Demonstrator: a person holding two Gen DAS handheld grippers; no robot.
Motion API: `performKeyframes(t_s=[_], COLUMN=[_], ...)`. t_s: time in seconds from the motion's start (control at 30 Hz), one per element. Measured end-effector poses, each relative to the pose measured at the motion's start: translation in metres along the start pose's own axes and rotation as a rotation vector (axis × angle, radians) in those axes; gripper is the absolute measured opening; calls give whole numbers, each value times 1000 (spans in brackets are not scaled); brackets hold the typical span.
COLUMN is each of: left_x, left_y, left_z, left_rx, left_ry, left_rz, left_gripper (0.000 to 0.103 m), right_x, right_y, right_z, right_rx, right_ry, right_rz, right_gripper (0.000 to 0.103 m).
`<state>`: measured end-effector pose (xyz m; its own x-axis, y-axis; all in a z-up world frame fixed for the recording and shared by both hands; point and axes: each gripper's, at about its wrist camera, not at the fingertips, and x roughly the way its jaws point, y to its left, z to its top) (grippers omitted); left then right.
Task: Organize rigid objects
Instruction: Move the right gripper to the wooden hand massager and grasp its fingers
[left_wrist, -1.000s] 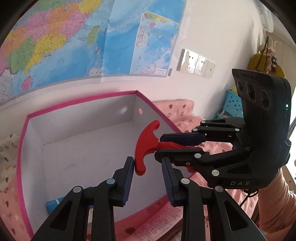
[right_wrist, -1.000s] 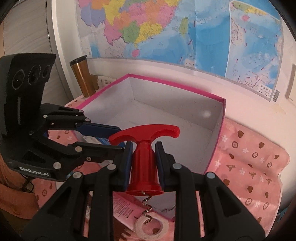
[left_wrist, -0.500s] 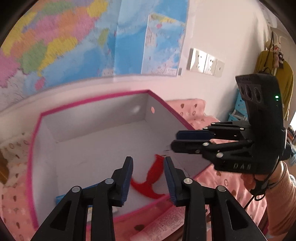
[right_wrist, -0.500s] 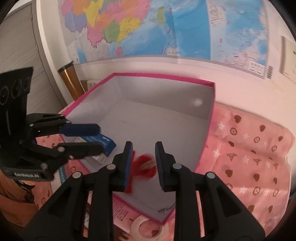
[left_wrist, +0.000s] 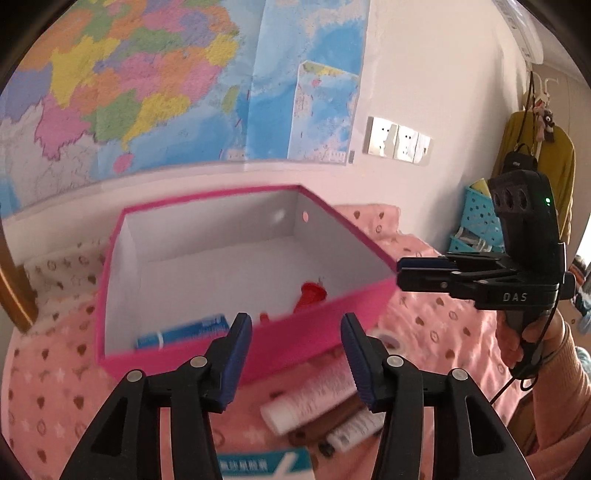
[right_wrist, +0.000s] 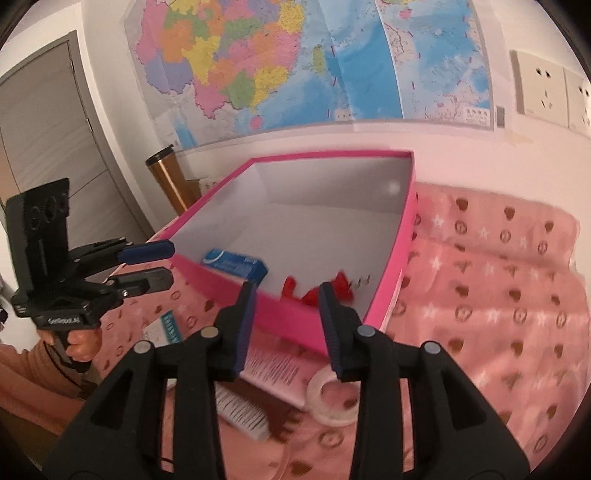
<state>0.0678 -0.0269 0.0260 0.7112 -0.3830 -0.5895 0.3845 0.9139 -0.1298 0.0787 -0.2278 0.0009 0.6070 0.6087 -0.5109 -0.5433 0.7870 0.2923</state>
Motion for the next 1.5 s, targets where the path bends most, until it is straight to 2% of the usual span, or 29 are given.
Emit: performKeyframes(t_s=[0.23,0.43,0.6,0.8,0.97,1.03,1.17,1.4,1.5], left_x=[11,23,31,40,48,50,54,57,58], left_y=[-7,-10,-10,-6,-11,-10,-5,4,3], left_z=[-37,-62,-71,-75,-75,-74,-73,-72,-71], left_rx=[-19,-52,-65,-76,-41,-45,-49,-58,-52], left_ry=[107,191,232,256,270,272,276,279,269], left_rz=[-28,-62,-70,-67,-57,-71,-91,-108,-106], left_gripper=[51,51,51,51,51,53,53,53,49], right_x=[2,15,27,34,37,37,29,13,16], right_y=[-2,-18,-23,-22,-20,-19,-20,-8,-8], right_z=[-48,-89,-99,-99,-99,-99,-102,-92,-90], right_rx=[91,232,291,315,323,326,344,303,305], right_ry=[88,178,210,190,182,178,147,84,79], right_rz=[-1,15,18,49,73,75,98,112,121], right_gripper=[41,42,43,43,42,38,35,35,35])
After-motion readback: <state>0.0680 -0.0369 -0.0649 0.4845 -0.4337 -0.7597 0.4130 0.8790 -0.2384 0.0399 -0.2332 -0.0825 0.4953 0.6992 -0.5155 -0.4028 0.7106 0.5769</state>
